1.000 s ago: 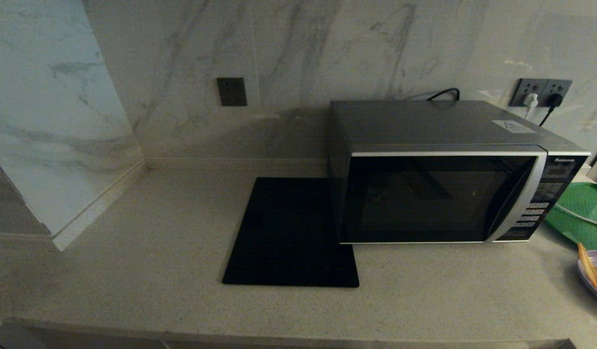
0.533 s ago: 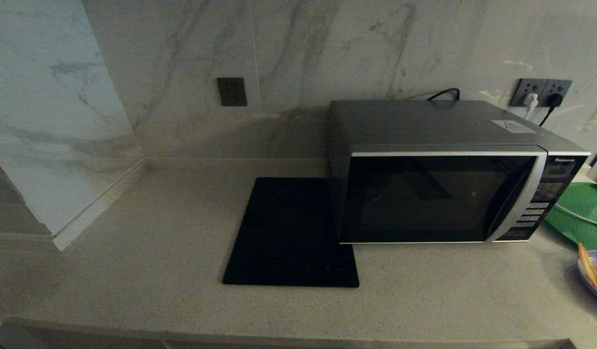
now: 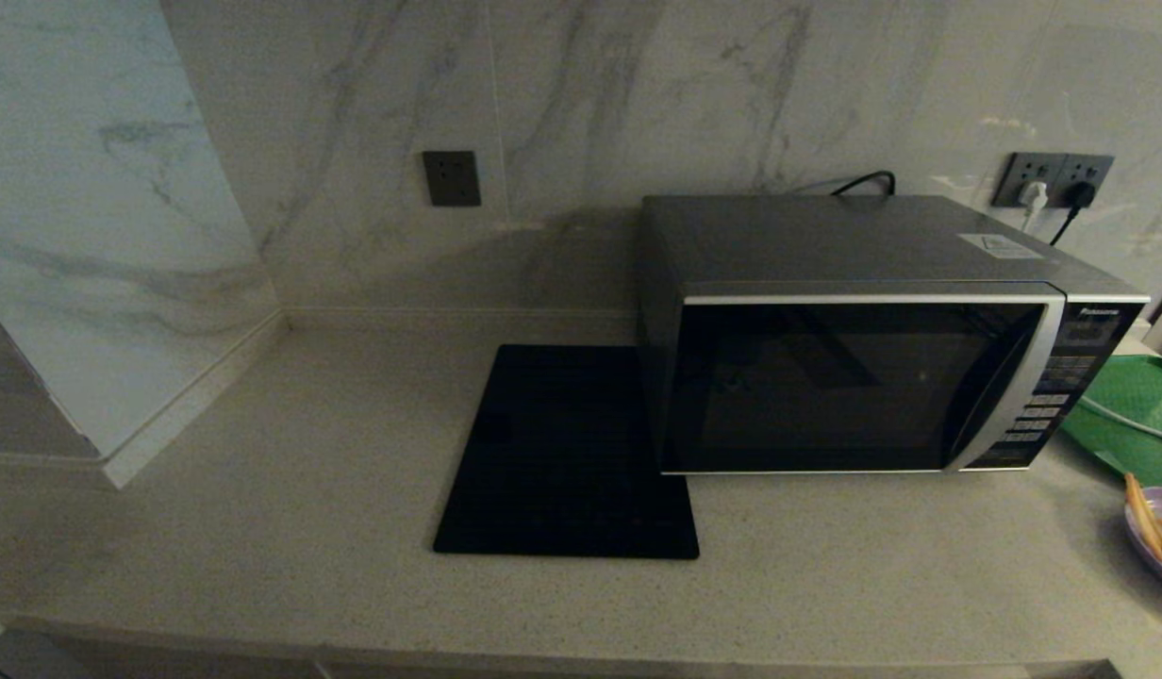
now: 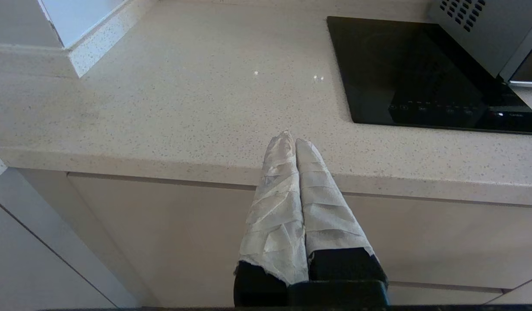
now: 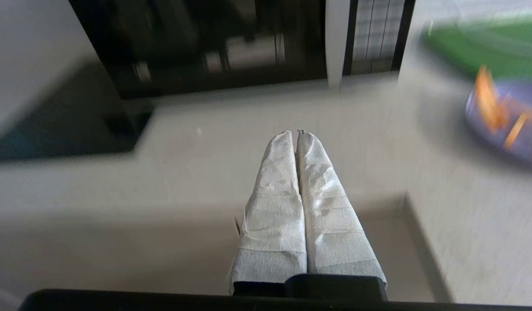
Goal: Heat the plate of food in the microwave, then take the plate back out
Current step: Open the microwave oven
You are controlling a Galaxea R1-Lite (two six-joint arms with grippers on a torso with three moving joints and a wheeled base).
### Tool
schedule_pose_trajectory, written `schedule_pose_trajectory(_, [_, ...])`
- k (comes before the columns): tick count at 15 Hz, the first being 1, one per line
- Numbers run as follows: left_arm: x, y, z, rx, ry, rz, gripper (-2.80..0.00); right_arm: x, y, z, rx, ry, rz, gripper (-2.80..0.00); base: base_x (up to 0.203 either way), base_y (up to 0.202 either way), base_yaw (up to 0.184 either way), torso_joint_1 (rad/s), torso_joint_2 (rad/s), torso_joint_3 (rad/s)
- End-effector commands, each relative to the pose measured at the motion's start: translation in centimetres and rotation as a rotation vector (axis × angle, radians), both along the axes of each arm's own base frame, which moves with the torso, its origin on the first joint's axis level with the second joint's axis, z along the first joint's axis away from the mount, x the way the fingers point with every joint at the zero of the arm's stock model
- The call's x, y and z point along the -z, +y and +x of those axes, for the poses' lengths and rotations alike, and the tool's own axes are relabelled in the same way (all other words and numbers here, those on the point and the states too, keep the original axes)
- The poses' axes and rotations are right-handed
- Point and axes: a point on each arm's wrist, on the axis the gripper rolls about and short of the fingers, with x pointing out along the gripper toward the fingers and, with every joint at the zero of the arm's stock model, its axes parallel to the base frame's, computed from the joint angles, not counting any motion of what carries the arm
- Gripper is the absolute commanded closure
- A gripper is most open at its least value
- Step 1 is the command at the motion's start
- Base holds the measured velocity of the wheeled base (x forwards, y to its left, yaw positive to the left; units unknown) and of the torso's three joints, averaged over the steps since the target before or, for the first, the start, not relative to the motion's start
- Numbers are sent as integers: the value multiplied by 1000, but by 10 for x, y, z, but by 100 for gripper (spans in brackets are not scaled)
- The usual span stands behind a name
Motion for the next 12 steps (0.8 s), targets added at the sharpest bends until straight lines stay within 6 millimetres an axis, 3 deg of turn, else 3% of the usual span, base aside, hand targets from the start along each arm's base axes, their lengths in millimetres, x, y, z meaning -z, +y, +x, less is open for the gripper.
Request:
schedule_pose_trajectory(1, [0, 0, 0, 0, 0, -1, 0, -36, 0, -12, -1, -77, 23, 0, 0, 0, 0, 0, 0, 0])
schedule_pose_trajectory(4, [0, 0, 0, 0, 0, -1, 0, -93, 0, -37, -2, -140, 55, 0, 0, 0, 0, 0, 0, 0])
schedule_pose_trajectory(6, [0, 0, 0, 0, 1, -1, 0, -124, -1, -44, 42, -115, 65, 0, 0, 0, 0, 0, 0, 0])
schedule_pose_trajectory(9, [0, 0, 0, 0, 0, 0, 0, -164, -3, -25, 138, -13, 70, 0, 0, 0, 0, 0, 0, 0])
schedule_pose_trajectory(12, [0, 0, 0, 0, 0, -1, 0, -194, -4, 15, 205, 110, 89, 0, 0, 0, 0, 0, 0, 0])
